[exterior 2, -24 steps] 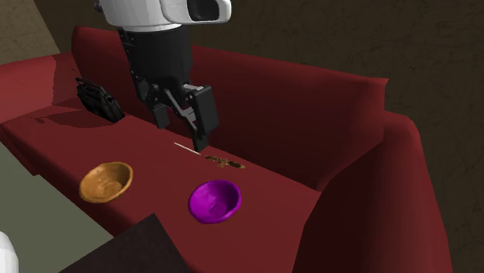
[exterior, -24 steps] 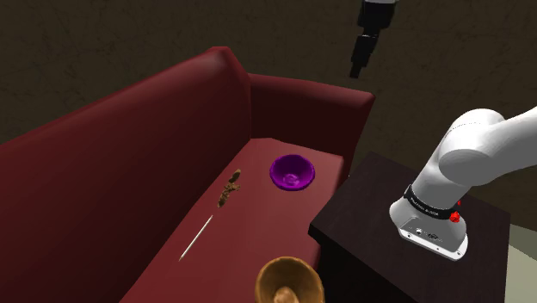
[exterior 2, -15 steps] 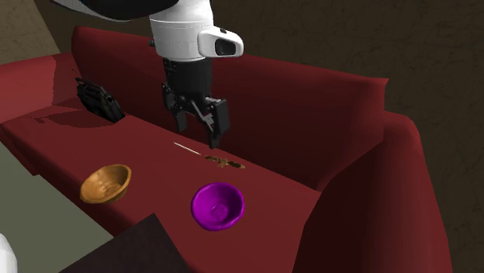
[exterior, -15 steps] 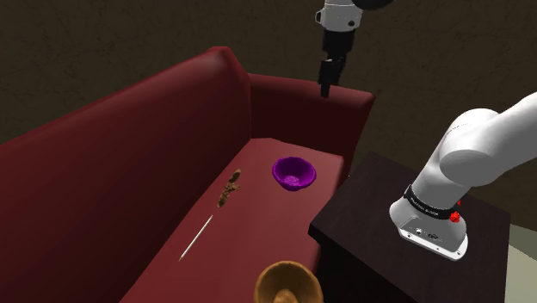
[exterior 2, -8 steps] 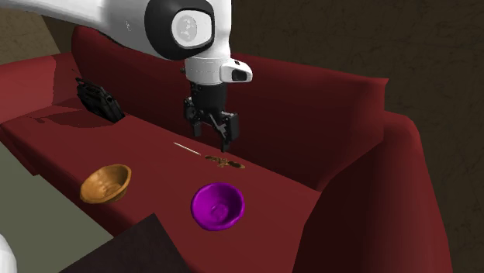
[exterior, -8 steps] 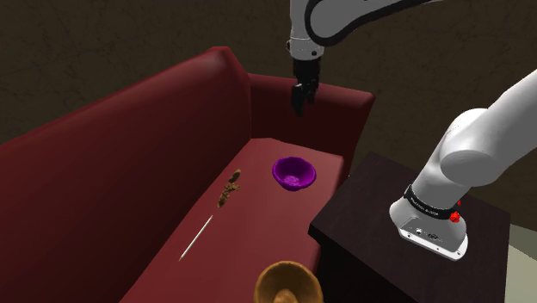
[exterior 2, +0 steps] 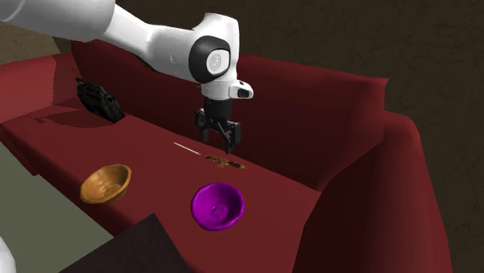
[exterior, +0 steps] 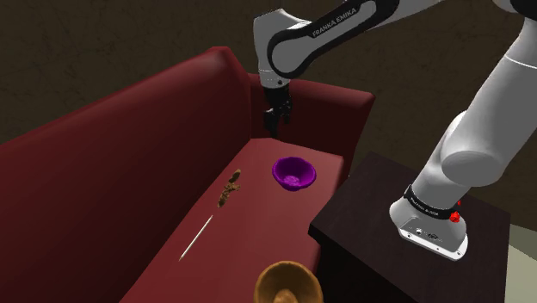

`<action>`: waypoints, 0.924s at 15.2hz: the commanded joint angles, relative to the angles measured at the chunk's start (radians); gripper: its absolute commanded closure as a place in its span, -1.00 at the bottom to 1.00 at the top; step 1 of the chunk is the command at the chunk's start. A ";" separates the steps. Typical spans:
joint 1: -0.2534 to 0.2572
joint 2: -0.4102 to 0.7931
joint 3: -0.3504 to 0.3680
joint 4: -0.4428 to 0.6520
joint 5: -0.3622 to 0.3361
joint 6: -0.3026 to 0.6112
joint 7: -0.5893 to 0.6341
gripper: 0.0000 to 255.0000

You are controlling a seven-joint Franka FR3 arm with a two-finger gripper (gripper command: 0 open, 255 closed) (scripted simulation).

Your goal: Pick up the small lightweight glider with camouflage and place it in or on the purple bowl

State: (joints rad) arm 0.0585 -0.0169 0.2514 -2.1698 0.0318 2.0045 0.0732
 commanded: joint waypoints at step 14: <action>0.126 0.619 0.013 0.463 -0.126 0.022 0.152 -1.00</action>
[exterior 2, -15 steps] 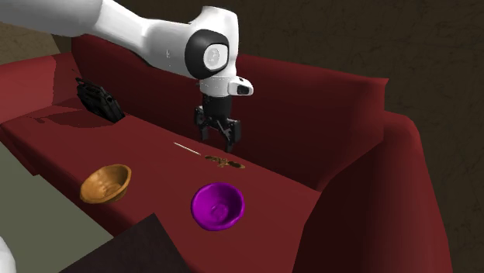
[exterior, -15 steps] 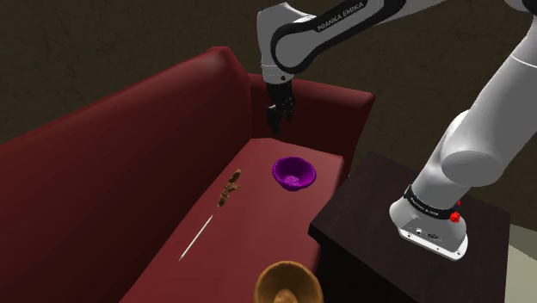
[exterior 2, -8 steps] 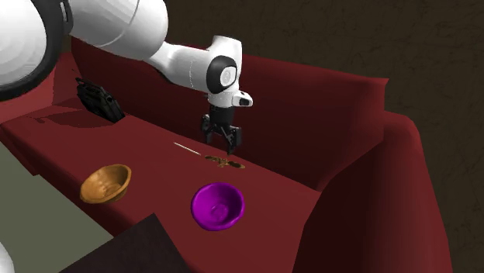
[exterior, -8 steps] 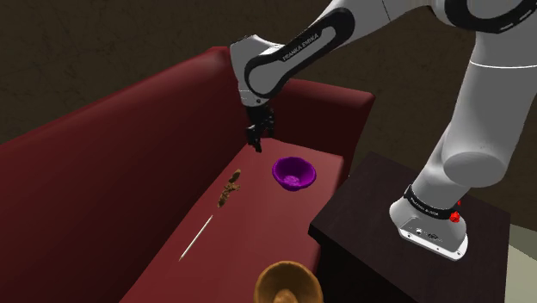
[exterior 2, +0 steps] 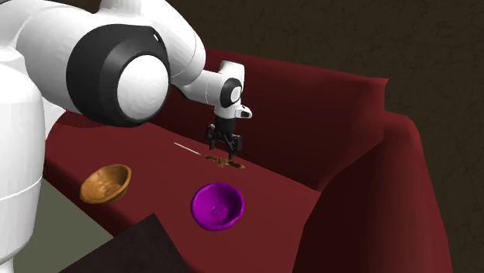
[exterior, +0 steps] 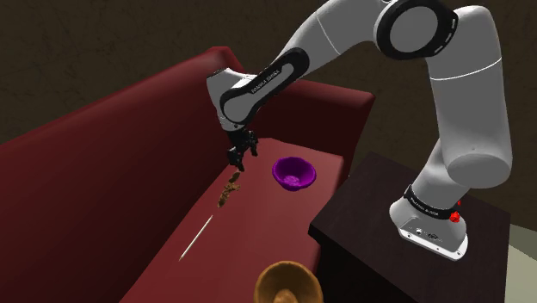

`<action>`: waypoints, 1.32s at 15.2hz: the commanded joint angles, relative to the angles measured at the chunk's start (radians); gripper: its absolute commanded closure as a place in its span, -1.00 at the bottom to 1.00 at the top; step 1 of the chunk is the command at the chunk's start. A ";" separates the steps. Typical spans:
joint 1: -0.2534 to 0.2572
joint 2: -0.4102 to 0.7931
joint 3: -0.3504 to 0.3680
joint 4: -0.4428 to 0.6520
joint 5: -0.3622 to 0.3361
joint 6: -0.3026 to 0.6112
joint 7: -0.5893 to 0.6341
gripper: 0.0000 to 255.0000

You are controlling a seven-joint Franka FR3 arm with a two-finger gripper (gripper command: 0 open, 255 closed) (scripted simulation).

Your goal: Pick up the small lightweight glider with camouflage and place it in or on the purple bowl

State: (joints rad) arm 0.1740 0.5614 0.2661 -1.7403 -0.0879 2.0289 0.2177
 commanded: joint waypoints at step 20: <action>0.097 0.390 -0.026 0.331 -0.041 -0.006 0.034 -1.00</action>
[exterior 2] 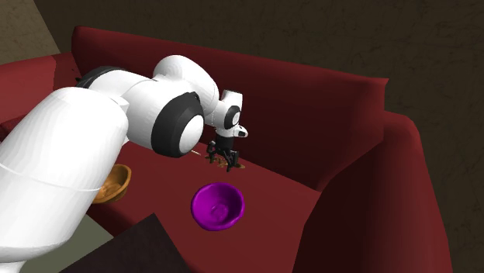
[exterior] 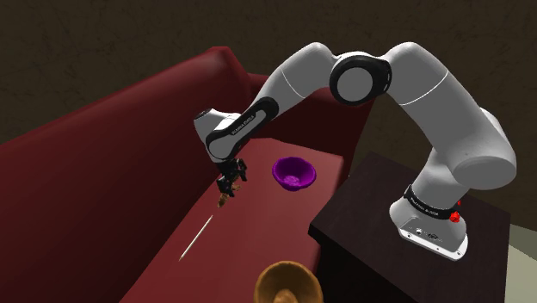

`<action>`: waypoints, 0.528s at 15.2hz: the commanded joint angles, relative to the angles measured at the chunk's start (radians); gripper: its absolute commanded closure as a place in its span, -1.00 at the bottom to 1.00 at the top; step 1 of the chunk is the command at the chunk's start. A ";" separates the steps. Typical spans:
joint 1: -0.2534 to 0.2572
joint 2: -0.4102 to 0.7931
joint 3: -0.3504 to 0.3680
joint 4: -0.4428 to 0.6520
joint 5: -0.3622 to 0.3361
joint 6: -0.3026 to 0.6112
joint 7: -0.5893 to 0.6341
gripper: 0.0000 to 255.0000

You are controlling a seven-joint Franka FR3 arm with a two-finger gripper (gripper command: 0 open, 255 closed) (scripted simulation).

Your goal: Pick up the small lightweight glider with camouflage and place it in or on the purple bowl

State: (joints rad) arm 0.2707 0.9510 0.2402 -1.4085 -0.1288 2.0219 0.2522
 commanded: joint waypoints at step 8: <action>0.000 0.000 0.000 0.000 0.000 0.001 0.000 1.00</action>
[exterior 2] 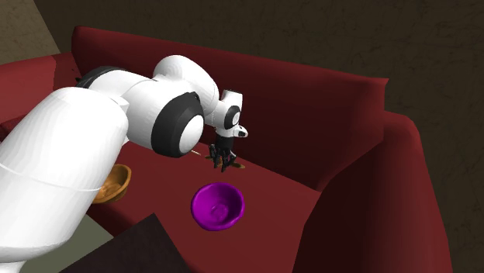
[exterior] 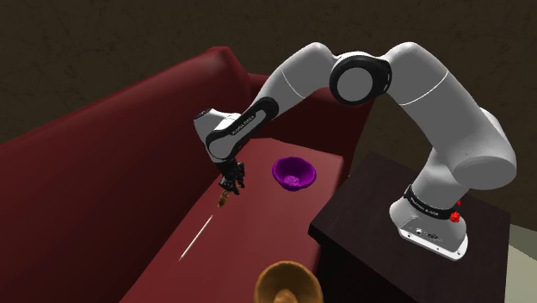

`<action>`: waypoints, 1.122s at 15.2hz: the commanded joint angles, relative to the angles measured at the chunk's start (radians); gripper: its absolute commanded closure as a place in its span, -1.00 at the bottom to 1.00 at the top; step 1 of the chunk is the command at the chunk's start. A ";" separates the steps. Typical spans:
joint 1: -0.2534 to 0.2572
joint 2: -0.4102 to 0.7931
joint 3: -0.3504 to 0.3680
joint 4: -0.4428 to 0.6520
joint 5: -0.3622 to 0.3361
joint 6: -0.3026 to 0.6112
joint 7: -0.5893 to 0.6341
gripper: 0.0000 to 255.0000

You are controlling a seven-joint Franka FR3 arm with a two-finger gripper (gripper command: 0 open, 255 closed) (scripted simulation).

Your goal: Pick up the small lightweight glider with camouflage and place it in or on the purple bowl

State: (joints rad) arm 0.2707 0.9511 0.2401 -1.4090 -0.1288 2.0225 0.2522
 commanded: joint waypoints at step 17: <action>-0.014 -0.117 0.017 -0.034 0.017 -0.083 0.001 1.00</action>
State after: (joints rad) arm 0.2596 0.8472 0.2555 -1.4359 -0.1139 1.9461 0.2540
